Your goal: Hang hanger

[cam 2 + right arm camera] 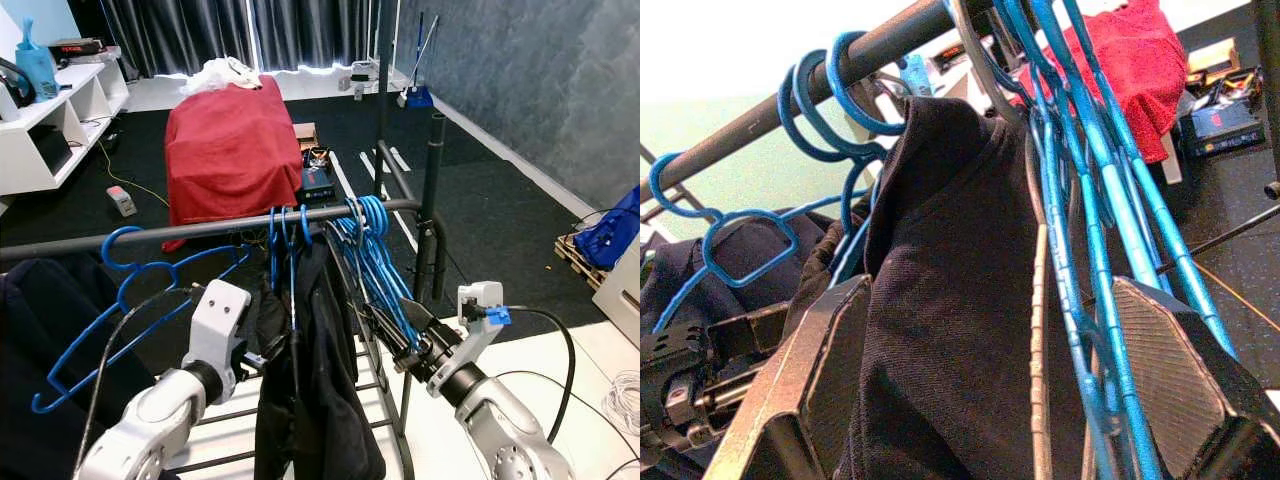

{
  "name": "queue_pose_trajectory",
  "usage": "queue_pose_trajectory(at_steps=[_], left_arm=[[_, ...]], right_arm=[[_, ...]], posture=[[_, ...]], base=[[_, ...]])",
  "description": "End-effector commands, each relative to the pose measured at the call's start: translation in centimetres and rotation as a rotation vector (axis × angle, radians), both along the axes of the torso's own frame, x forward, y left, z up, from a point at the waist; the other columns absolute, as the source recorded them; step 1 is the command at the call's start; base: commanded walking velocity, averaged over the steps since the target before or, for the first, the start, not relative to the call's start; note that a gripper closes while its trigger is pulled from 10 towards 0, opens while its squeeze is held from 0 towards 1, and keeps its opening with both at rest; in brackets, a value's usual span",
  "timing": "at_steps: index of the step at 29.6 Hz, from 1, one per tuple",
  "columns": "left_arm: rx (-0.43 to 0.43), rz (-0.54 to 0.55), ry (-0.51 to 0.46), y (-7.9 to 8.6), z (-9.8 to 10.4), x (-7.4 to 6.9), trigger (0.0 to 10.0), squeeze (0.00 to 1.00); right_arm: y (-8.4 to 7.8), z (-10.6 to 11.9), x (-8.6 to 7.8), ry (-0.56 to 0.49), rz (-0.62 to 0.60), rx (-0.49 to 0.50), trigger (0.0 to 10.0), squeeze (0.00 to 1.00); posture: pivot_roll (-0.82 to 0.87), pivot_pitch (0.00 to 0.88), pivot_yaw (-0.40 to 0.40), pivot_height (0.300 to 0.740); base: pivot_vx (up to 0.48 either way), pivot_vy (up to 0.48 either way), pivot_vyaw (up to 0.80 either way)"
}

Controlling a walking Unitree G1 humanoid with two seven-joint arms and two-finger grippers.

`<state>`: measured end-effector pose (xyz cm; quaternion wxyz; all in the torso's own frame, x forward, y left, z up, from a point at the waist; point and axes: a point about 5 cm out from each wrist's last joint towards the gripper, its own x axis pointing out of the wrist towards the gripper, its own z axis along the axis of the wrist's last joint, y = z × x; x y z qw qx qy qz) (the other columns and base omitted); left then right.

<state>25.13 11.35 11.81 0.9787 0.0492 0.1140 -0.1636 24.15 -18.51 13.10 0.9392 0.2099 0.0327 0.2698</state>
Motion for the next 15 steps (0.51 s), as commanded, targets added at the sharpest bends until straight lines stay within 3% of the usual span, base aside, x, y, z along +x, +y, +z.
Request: queue_pose_trajectory(at_steps=[1, 12, 15], left_arm=[[0.059, 0.058, 0.031, 1.1, -0.6, 0.3, 0.0, 0.0], [0.116, 0.094, 0.009, 2.0, -0.3, 0.9, 0.0, 0.0], [0.114, 0.105, -0.035, 2.5, 0.5, 1.5, 0.0, 0.0]], right_arm=[[0.3, 0.1, -0.1, -0.004, 0.006, 0.009, 10.0, 0.0], [0.4, 0.2, -0.1, -0.005, 0.001, 0.012, 10.0, 0.0], [0.4, 0.2, -0.1, -0.006, 0.001, 0.013, 10.0, 0.0]], posture=[[-0.08, 0.0, 0.029, 0.74], [-0.08, 0.0, 0.03, 0.74], [-0.08, 0.0, 0.028, 0.74]], base=[[0.0, 0.0, 0.0], [0.0, 0.0, 0.0], [0.0, 0.0, 0.0]])
